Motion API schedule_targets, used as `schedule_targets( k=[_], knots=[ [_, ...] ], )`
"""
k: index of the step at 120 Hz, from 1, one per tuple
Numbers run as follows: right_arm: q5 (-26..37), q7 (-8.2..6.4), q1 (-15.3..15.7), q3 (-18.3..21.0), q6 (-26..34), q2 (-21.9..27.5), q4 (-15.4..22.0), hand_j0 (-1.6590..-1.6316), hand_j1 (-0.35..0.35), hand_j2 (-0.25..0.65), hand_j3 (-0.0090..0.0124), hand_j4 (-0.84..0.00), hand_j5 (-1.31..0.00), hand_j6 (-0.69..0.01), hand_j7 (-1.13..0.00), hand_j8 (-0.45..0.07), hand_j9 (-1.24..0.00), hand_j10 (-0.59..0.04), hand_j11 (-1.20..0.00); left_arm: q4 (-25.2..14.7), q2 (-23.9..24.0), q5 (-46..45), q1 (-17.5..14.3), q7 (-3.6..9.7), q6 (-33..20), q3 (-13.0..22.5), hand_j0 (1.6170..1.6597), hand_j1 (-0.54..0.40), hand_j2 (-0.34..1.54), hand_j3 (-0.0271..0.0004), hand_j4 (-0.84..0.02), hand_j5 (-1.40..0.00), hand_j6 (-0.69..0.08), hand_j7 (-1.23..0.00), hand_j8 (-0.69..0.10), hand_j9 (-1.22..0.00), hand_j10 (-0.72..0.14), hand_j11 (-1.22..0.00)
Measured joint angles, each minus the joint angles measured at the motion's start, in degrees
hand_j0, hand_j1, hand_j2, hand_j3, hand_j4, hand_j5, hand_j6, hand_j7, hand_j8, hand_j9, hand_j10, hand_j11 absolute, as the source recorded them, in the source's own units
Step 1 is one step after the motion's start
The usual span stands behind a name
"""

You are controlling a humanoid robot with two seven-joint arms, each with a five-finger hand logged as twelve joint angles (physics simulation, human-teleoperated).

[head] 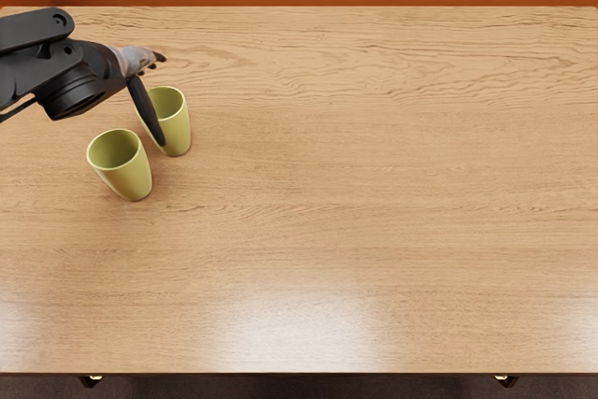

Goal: Pick up cup and place in cup with left hand

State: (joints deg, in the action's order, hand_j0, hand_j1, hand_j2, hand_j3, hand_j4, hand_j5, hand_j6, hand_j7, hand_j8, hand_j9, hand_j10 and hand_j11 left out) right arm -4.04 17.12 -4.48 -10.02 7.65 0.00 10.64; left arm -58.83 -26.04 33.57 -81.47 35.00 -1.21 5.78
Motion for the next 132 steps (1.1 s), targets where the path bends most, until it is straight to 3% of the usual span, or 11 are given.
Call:
schedule_targets(
  k=[50, 132],
  knots=[
    [0.0, 0.00, 0.0, 0.0, 0.0, 0.0, 0.0, -1.6581, -0.314, -0.006, 0.0000, -0.029, -0.04, -0.030, -0.04, -0.029, -0.04, -0.029, -0.04, 0.1, 1.0, 0.0, 0.3, 0.00, 0.6, -0.1, 1.6580, 0.102, 0.04, 0.0000, -0.209, -0.27, -0.210, -0.27, -0.210, -0.27, -0.209, -0.27],
    [0.0, -0.02, 0.0, 0.0, 0.0, 0.0, 0.0, -1.6581, -0.314, -0.006, 0.0000, -0.030, -0.04, -0.030, -0.04, -0.030, -0.04, -0.029, -0.04, 0.3, 1.3, 0.1, 0.9, 0.00, 0.6, 0.0, 1.6580, -0.046, 0.07, 0.0000, -0.345, -0.42, -0.339, -0.43, -0.302, -0.43, -0.339, -0.43]
  ],
)
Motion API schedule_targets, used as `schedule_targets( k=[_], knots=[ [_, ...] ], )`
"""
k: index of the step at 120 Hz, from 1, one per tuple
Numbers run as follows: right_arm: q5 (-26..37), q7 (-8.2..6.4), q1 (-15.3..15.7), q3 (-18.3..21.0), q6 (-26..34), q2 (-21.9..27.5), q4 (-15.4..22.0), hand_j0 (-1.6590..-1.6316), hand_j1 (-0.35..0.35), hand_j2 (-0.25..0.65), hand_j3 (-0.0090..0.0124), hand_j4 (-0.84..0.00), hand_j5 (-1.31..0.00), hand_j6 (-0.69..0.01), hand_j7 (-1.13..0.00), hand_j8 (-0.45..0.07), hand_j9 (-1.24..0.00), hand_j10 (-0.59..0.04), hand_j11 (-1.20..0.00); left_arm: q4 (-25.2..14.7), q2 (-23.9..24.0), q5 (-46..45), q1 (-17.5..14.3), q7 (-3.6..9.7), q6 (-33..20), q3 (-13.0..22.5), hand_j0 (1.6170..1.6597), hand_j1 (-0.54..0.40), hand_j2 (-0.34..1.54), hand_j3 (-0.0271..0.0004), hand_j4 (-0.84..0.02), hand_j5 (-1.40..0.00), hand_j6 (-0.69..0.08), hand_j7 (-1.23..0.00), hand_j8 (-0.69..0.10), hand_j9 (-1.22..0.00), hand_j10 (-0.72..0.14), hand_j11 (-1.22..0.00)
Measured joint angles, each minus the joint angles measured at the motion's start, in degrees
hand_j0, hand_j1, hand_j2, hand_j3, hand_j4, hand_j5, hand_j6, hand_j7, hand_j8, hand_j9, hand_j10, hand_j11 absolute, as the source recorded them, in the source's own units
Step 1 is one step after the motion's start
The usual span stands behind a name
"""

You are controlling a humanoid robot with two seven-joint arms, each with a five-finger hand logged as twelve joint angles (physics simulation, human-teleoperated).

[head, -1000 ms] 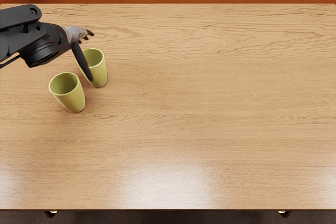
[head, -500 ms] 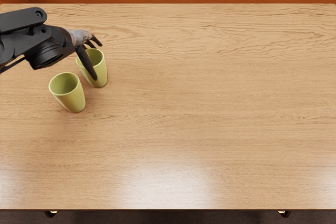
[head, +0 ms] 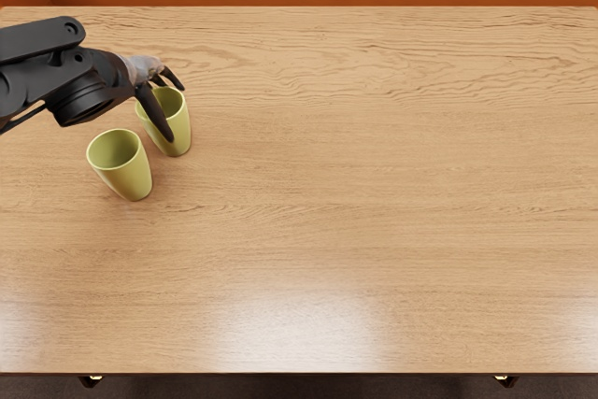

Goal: Pick up cup and place in cup with left hand

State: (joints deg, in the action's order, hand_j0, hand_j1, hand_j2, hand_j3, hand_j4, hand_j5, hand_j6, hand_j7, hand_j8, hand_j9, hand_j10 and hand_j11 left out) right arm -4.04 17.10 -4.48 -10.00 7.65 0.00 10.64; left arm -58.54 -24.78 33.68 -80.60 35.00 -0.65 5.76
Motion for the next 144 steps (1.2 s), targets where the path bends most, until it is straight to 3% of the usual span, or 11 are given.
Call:
schedule_targets(
  k=[20, 39, 72, 84, 104, 144],
  knots=[
    [0.0, 0.03, 0.0, 0.0, 0.0, 0.0, 0.0, -1.6581, -0.314, -0.006, 0.0000, -0.030, -0.04, -0.030, -0.04, -0.030, -0.04, -0.029, -0.04, 0.3, 0.0, 0.1, 0.4, 0.00, 0.0, 0.0, 1.6579, -0.086, 0.08, 0.0000, -0.391, -0.47, -0.365, -0.47, -0.321, -0.48, -0.380, -0.48],
    [0.0, 0.03, 0.0, 0.1, 0.0, 0.0, 0.0, -1.6581, -0.314, -0.006, 0.0000, -0.030, -0.04, -0.030, -0.04, -0.030, -0.04, -0.029, -0.04, 0.8, 0.0, -0.1, 0.4, 0.00, 0.2, 0.0, 1.6570, -0.126, 0.09, 0.0000, -0.398, -0.53, -0.313, -0.53, -0.271, -0.53, -0.395, -0.53],
    [0.0, 0.04, -0.1, 0.0, 0.0, 0.0, 0.0, -1.6581, -0.314, -0.006, 0.0000, -0.030, -0.04, -0.030, -0.04, -0.030, -0.04, -0.029, -0.04, 0.9, 0.0, -0.2, 0.4, 0.00, 0.3, 0.0, 1.6553, -0.184, 0.13, 0.0000, -0.417, -0.60, -0.240, -0.60, -0.205, -0.59, -0.334, -0.59],
    [0.0, 0.08, -0.1, 0.0, 0.0, 0.0, 0.0, -1.6581, -0.314, -0.006, 0.0000, -0.030, -0.04, -0.030, -0.04, -0.030, -0.04, -0.029, -0.04, 0.9, 0.0, -0.3, 0.4, 0.00, 0.4, 0.0, 1.6544, -0.228, 0.18, 0.0000, -0.377, -0.65, -0.196, -0.63, -0.174, -0.63, -0.294, -0.63],
    [0.0, 0.18, -0.2, 0.0, 0.0, 0.0, 0.0, -1.6581, -0.314, -0.006, 0.0000, -0.030, -0.04, -0.030, -0.04, -0.029, -0.04, -0.029, -0.04, 1.2, 0.0, -0.4, 0.3, 0.01, 0.6, 0.0, 1.6532, -0.146, 0.10, 0.0000, -0.394, -0.71, -0.214, -0.69, -0.181, -0.69, -0.314, -0.68],
    [0.0, 0.22, -0.6, 0.0, 0.0, 0.0, 0.0, -1.6581, -0.314, -0.006, 0.0000, -0.030, -0.04, -0.030, -0.04, -0.029, -0.04, -0.029, -0.04, 0.1, -0.3, -1.2, -1.1, 0.01, 1.3, -0.1, 1.6524, -0.132, 0.08, 0.0000, -0.375, -0.77, -0.190, -0.77, -0.154, -0.76, -0.305, -0.74]
  ],
)
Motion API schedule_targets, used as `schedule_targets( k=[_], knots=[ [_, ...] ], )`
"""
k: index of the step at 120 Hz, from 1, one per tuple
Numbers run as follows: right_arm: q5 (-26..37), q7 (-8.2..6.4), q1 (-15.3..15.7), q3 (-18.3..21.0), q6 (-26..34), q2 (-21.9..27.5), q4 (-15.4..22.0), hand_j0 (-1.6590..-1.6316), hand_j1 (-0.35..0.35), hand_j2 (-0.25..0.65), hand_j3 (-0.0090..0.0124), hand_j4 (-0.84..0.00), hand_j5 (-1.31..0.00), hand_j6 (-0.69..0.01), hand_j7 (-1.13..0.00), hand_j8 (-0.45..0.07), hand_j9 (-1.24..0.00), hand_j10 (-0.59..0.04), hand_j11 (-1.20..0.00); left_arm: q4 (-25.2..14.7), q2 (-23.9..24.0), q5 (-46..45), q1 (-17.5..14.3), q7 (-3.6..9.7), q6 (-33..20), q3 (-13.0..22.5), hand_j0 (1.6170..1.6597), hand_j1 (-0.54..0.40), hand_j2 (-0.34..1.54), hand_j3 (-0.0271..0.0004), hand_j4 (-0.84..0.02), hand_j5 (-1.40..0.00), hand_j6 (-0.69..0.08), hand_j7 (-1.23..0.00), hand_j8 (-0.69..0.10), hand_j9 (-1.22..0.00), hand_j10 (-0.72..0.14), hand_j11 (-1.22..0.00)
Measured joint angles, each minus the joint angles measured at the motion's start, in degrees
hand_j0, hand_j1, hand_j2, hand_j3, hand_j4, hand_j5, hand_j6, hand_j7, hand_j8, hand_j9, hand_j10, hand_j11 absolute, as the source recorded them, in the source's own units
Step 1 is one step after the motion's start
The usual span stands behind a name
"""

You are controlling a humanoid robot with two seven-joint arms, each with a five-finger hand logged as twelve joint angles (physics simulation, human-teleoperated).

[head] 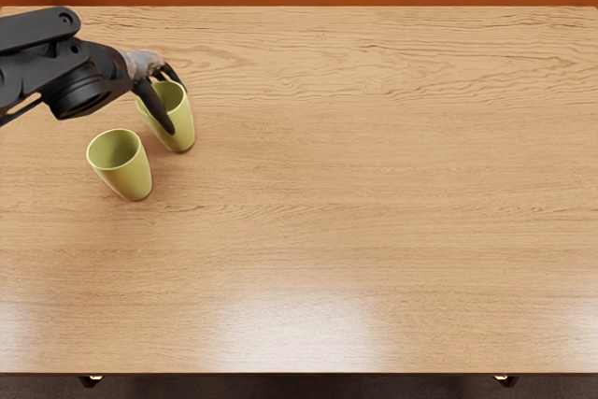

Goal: Pick up cup and place in cup with left hand

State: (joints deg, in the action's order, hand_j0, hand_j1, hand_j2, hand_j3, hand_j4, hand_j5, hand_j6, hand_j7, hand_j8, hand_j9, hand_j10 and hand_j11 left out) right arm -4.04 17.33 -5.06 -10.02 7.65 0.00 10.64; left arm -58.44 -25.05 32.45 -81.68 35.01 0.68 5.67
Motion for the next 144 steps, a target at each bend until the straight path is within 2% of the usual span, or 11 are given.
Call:
schedule_targets(
  k=[27, 77, 93, 117, 132, 144],
  knots=[
    [0.0, 0.02, -0.1, 0.0, 0.0, 0.0, 0.0, -1.6581, -0.314, -0.006, 0.0000, -0.030, -0.04, -0.030, -0.04, -0.029, -0.04, -0.029, -0.04, -1.7, -1.5, -1.3, -2.1, -0.01, 0.3, 0.0, 1.6522, -0.148, 0.09, 0.0000, -0.345, -0.80, -0.158, -0.79, -0.127, -0.78, -0.289, -0.76],
    [0.0, 0.19, -0.5, -0.1, 0.0, 0.0, 0.4, -1.6581, -0.314, -0.006, 0.0000, -0.029, -0.04, -0.029, -0.04, -0.029, -0.04, -0.029, -0.04, -5.4, -8.4, -5.9, -6.3, 0.00, 3.8, 0.2, 1.6519, -0.161, 0.09, 0.0000, -0.328, -0.81, -0.142, -0.80, -0.113, -0.80, -0.275, -0.77],
    [0.0, 0.18, -0.5, -0.1, 0.0, 0.0, 0.4, -1.6581, -0.314, -0.006, 0.0000, -0.029, -0.04, -0.029, -0.04, -0.029, -0.04, -0.029, -0.04, -6.7, -10.2, -7.9, -8.5, 0.00, 4.5, 1.4, 1.6516, -0.163, 0.09, 0.0000, -0.321, -0.83, -0.136, -0.81, -0.105, -0.81, -0.271, -0.78],
    [0.0, 0.17, -0.6, -0.1, 0.0, 0.0, 0.5, -1.6581, -0.314, -0.006, 0.0000, -0.029, -0.04, -0.029, -0.04, -0.029, -0.04, -0.029, -0.04, -9.2, -14.2, -10.3, -9.5, 0.00, 4.8, 3.3, 1.6512, -0.159, 0.08, 0.0000, -0.311, -0.84, -0.126, -0.83, -0.095, -0.82, -0.264, -0.79],
    [0.0, 0.17, -0.7, -0.1, 0.0, 0.0, 0.5, -1.6581, -0.314, -0.006, 0.0000, -0.029, -0.04, -0.029, -0.04, -0.029, -0.04, -0.029, -0.04, -11.1, -15.7, -12.8, -13.0, 0.00, 4.8, 5.2, 1.6512, -0.152, 0.08, 0.0000, -0.328, -0.84, -0.143, -0.82, -0.115, -0.81, -0.282, -0.79],
    [0.1, 0.12, -0.8, -0.1, 0.0, 0.0, 0.5, -1.6581, -0.314, -0.006, 0.0000, -0.029, -0.04, -0.029, -0.04, -0.029, -0.04, -0.029, -0.04, -12.4, -16.9, -14.6, -13.6, 0.00, 4.9, 6.4, 1.6507, -0.144, 0.07, 0.0000, -0.316, -0.86, -0.132, -0.84, -0.109, -0.82, -0.276, -0.80]
  ],
)
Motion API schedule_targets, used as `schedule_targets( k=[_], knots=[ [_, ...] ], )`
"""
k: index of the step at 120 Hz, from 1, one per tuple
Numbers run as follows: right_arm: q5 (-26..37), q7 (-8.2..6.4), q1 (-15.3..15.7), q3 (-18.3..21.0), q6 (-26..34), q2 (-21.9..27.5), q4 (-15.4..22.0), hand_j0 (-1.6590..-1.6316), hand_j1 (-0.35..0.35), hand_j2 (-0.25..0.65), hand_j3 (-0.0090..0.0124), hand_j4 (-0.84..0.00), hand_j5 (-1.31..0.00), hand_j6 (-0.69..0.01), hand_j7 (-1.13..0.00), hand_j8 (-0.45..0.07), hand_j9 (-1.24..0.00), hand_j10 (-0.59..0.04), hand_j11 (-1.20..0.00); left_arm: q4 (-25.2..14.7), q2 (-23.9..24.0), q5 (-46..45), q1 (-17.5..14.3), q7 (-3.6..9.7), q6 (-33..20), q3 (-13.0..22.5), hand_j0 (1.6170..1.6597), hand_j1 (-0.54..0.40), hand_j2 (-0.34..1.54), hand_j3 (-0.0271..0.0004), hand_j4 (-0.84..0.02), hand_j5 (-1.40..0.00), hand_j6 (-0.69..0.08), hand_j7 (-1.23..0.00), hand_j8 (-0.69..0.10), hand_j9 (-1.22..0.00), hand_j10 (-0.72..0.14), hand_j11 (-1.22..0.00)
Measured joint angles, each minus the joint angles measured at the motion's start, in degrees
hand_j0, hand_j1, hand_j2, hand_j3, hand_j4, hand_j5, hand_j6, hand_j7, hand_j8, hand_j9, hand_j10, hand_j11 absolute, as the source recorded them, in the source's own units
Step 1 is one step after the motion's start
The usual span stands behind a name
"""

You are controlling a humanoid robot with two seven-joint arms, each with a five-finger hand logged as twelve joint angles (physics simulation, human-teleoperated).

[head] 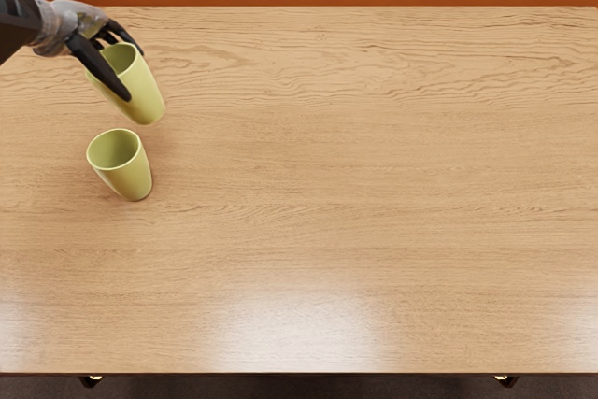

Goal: Pick up cup and place in cup with left hand

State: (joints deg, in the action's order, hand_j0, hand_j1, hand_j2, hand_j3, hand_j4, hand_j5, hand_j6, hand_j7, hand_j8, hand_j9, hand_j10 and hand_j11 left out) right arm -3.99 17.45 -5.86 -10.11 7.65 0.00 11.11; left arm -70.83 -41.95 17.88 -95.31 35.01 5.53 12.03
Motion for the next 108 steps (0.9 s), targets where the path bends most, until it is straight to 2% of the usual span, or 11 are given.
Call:
schedule_targets(
  k=[13, 32, 36, 62, 76, 96, 108],
  knots=[
    [0.0, -0.02, 0.0, 0.0, 0.0, 0.0, 0.0, -1.6581, -0.314, -0.006, 0.0000, -0.029, -0.04, -0.029, -0.04, -0.029, -0.04, -0.029, -0.04, -1.3, -2.1, -2.3, -4.2, 0.00, 0.0, 2.5, 1.6511, -0.162, 0.10, 0.0000, -0.314, -0.86, -0.137, -0.84, -0.107, -0.84, -0.280, -0.81],
    [0.0, 0.03, -0.1, 0.0, 0.0, 0.0, 0.0, -1.6581, -0.314, -0.006, 0.0000, -0.029, -0.04, -0.029, -0.04, -0.029, -0.04, -0.029, -0.04, -3.0, -3.6, -4.1, -4.3, 0.00, 0.1, 4.3, 1.6507, -0.210, 0.14, 0.0000, -0.276, -0.88, -0.101, -0.86, -0.070, -0.87, -0.240, -0.83],
    [0.0, 0.03, -0.1, 0.0, 0.0, 0.0, 0.0, -1.6581, -0.314, -0.006, 0.0000, -0.029, -0.04, -0.029, -0.04, -0.029, -0.04, -0.029, -0.04, -3.4, -4.2, -4.2, -4.3, 0.00, 0.1, 4.6, 1.6503, -0.187, 0.12, 0.0000, -0.270, -0.89, -0.097, -0.86, -0.060, -0.87, -0.236, -0.83],
    [0.0, 0.04, -0.5, 0.1, 0.0, 0.0, 0.1, -1.6581, -0.314, -0.006, 0.0000, -0.029, -0.04, -0.029, -0.04, -0.029, -0.04, -0.029, -0.04, -6.2, -6.9, -4.9, -4.4, 0.01, -0.2, 5.7, 1.6505, -0.182, 0.13, 0.0000, -0.308, -0.87, -0.109, -0.85, -0.081, -0.87, -0.251, -0.84],
    [0.0, 0.04, -0.5, 0.1, 0.0, 0.0, 0.0, -1.6581, -0.314, -0.006, 0.0000, -0.029, -0.04, -0.029, -0.04, -0.029, -0.04, -0.029, -0.04, -7.5, -6.9, -6.3, -5.6, 0.00, -0.3, 6.0, 1.6505, -0.153, 0.11, 0.0000, -0.314, -0.88, -0.131, -0.85, -0.089, -0.88, -0.263, -0.84],
    [0.0, 0.04, -0.6, 0.0, 0.0, 0.0, 0.0, -1.6581, -0.314, -0.006, 0.0000, -0.029, -0.04, -0.029, -0.04, -0.029, -0.04, -0.029, -0.04, -9.2, -9.1, -7.8, -6.4, 0.03, -0.3, 7.2, 1.6497, -0.158, 0.12, 0.0000, -0.309, -0.93, -0.101, -0.90, -0.072, -0.91, -0.264, -0.86],
    [0.0, 0.04, -0.6, 0.1, -0.1, 0.0, 0.0, -1.6581, -0.314, -0.006, 0.0000, -0.029, -0.04, -0.029, -0.04, -0.029, -0.04, -0.029, -0.04, -10.3, -10.3, -8.1, -7.1, 0.03, -0.3, 7.7, 1.6495, -0.115, 0.10, 0.0000, -0.340, -0.92, -0.130, -0.89, -0.115, -0.90, -0.293, -0.86]
  ],
)
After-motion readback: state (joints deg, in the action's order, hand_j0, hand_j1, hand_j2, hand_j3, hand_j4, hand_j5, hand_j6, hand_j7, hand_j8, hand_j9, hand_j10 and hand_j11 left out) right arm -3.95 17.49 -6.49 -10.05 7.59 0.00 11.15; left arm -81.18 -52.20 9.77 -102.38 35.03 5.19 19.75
